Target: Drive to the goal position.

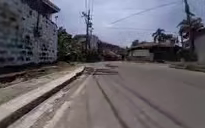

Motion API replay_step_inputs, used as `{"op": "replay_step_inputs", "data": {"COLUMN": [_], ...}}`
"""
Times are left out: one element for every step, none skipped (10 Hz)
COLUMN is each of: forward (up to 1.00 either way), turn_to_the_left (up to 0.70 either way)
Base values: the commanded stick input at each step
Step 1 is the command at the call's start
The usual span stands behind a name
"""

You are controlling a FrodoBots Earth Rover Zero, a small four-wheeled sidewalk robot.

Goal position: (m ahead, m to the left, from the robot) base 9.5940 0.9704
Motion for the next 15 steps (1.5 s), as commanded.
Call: {"op": "replay_step_inputs", "data": {"forward": [1.00,1.00,1.00,1.00,1.00,1.00,1.00,1.00,1.00,1.00,1.00,1.00,1.00,1.00,1.00], "turn_to_the_left": [0.00,0.00,0.00,0.00,0.00,0.00,0.00,0.00,0.00,0.00,0.00,0.00,0.00,-0.02,-0.15]}}
